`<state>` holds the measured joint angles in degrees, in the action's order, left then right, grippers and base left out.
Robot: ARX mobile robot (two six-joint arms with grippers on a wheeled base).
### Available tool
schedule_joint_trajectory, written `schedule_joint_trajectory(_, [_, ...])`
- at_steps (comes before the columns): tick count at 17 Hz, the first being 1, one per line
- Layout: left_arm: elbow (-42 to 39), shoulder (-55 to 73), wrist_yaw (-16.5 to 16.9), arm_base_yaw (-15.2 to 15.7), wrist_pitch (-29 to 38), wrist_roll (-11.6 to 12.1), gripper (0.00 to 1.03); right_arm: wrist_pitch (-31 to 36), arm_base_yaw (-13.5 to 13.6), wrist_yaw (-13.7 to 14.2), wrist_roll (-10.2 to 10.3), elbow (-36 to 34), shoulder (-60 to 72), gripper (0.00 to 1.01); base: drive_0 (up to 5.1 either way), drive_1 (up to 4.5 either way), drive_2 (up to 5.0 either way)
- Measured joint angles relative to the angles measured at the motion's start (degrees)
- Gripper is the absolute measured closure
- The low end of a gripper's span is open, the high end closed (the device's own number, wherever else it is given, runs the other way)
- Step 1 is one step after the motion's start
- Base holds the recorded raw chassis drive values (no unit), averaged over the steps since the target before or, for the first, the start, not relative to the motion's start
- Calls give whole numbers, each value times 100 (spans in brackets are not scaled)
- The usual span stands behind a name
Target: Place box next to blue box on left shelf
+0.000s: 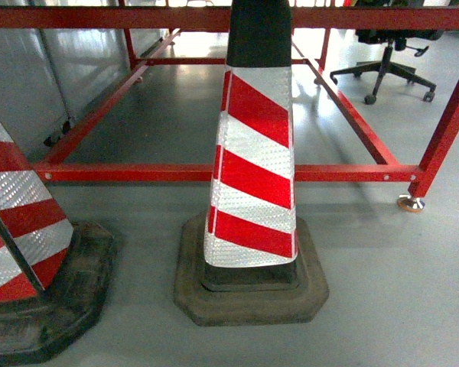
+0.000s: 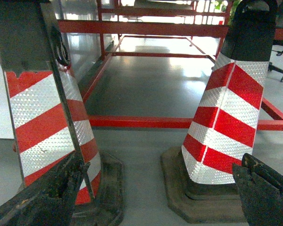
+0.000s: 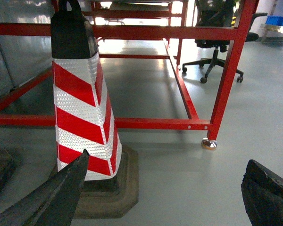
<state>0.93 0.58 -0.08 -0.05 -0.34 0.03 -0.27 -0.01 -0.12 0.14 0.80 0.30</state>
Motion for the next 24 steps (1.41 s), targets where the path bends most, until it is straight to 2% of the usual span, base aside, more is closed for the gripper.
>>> schedule_joint_trajectory(24, [0, 0, 0, 0, 0, 0, 5, 0, 0, 0, 0, 0, 0, 3, 0, 0, 0])
